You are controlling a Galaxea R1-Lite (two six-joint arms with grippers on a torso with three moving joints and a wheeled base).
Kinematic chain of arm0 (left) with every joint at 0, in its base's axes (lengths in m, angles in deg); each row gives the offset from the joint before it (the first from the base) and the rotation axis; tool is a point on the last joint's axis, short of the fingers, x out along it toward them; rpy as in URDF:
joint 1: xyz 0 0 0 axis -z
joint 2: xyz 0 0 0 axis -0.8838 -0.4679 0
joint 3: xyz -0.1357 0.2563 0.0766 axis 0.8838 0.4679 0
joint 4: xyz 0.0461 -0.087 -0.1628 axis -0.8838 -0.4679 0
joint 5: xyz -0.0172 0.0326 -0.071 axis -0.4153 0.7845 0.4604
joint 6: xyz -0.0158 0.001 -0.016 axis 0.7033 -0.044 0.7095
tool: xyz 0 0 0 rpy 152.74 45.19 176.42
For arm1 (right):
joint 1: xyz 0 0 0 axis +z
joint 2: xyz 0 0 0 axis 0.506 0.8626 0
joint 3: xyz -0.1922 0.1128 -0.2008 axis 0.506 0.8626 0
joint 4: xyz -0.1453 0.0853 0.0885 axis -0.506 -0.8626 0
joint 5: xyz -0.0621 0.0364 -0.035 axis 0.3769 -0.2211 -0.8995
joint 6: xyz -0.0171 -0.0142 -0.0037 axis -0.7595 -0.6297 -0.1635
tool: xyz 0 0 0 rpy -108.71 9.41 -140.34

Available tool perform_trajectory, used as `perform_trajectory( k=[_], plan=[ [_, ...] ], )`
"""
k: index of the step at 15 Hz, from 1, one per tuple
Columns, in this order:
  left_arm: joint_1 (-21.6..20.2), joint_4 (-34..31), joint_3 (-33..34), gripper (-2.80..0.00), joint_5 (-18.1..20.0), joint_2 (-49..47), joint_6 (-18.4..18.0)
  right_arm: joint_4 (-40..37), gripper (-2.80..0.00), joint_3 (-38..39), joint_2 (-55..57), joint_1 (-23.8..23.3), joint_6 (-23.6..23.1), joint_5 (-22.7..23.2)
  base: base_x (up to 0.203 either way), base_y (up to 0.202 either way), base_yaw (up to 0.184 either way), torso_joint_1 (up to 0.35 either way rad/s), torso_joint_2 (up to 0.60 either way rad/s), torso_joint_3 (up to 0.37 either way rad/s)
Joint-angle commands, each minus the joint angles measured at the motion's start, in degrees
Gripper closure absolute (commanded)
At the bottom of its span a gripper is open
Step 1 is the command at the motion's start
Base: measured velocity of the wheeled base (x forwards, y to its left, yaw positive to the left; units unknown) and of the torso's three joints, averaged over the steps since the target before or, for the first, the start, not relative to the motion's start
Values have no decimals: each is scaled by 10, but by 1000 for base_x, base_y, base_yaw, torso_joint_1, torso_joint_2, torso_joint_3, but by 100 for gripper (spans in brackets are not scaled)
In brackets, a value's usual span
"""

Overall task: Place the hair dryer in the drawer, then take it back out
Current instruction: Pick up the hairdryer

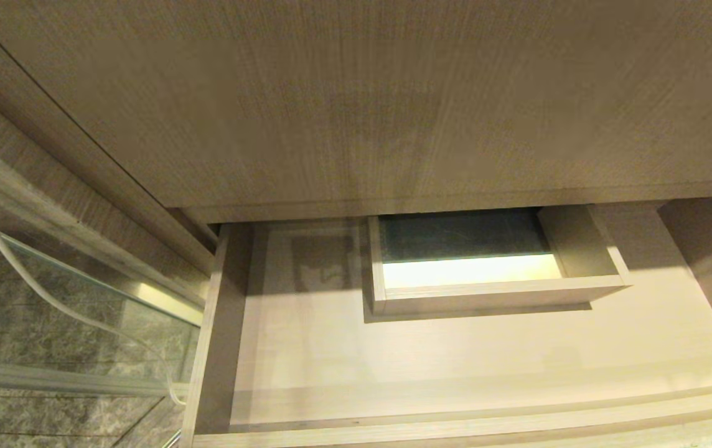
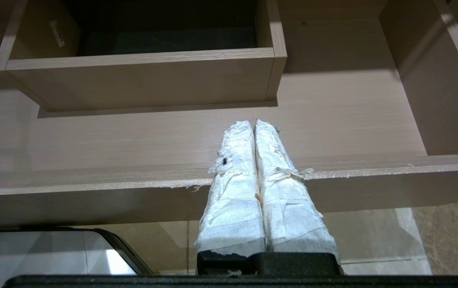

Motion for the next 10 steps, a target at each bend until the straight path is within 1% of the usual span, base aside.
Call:
perform_trajectory(
  k=[1,10],
  plan=[
    [0,0,0,0,0,1,0,1,0,0,0,0,0,0,0,0,0,0,0,0],
    [0,0,0,0,0,0,0,-3,0,0,0,0,-1,1,0,0,0,0,0,0]
  ],
)
